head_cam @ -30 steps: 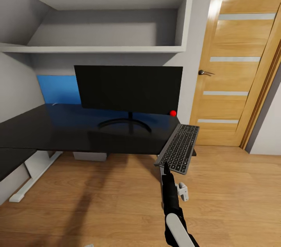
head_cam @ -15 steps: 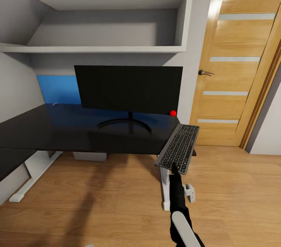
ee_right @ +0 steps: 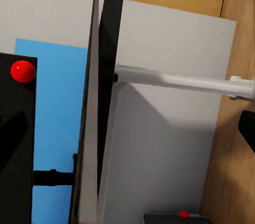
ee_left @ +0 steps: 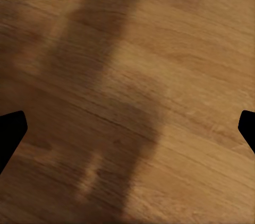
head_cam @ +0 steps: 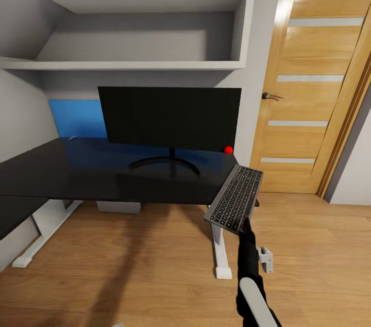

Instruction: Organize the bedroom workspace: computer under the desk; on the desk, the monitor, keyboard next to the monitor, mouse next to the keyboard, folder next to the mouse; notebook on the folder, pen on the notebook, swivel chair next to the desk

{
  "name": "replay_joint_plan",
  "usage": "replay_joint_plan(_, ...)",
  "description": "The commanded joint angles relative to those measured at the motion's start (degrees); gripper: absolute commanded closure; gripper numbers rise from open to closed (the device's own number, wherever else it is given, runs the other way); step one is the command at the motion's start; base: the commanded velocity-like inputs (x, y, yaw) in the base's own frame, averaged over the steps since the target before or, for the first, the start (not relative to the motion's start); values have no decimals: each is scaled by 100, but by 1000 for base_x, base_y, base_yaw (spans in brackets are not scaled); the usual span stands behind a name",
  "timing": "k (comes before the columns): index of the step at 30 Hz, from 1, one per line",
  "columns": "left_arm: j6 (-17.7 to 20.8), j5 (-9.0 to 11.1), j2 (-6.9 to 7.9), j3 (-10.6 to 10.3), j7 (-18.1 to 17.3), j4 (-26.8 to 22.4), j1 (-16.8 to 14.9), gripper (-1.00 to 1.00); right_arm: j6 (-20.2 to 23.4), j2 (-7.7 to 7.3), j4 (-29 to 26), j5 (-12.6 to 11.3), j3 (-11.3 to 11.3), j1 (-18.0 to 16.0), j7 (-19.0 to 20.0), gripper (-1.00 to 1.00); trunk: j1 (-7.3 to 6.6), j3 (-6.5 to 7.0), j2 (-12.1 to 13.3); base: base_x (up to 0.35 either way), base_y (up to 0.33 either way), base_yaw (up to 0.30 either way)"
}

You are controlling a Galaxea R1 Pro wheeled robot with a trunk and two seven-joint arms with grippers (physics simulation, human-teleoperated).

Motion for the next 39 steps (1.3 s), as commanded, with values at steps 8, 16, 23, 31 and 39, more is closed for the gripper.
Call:
replay_joint_plan(8, 26, 29, 3, -13, 40, -15, 1, -100, -26, 0, -3, -45, -61, -3, 4, -100, 0, -5, -2, 0, 0, 0)
replay_joint_plan(16, 26, 27, 3, -13, 39, -15, 1, -100, -29, 0, -3, -41, -76, -3, 3, -100, 0, -5, -2, 0, 0, 0)
replay_joint_plan(23, 26, 27, 3, -13, 39, -15, 1, -100, -17, 0, -3, -37, -331, -3, 3, -100, 0, -5, -2, 0, 0, 0)
replay_joint_plan(31, 26, 27, 3, -13, 36, -15, 1, -100, -15, 0, 7, -21, -438, -3, 3, -100, 0, -5, -2, 0, 0, 0)
replay_joint_plan(39, 26, 25, 11, -6, 37, -20, 1, -100, -14, -280, 271, -16, -611, -3, -213, -100, 0, -5, -2, 0, 0, 0)
